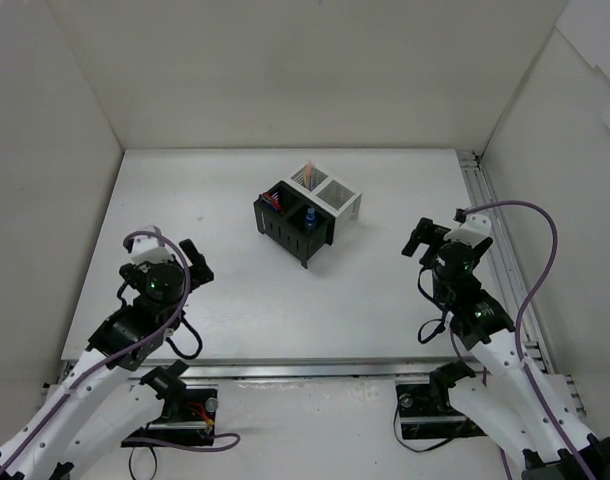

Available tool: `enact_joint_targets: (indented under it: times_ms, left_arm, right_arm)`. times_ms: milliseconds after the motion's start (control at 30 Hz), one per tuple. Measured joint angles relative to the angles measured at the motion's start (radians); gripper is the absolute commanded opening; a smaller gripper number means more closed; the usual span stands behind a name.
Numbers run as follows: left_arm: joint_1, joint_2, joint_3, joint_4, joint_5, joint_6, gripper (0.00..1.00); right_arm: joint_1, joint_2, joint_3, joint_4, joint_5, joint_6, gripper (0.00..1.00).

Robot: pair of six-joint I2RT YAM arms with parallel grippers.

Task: Sort the stationery into containers
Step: Reset both arms

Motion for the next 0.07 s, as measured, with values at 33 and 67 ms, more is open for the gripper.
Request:
enact_joint_targets:
  times_ms: [33,67]
  left_arm:
    - [0.001,-0.008,0.000,-0.008,-0.012,-0.006,1.00]
    - [0.001,-0.011,0.000,-0.015,-0.023,-0.012,1.00]
  right_arm:
    - [0.000,-0.001,-0.002,-0.001,0.000,0.002,0.98]
    - [0.000,-0.002,-0.003,-0.002,0.000,0.004,0.98]
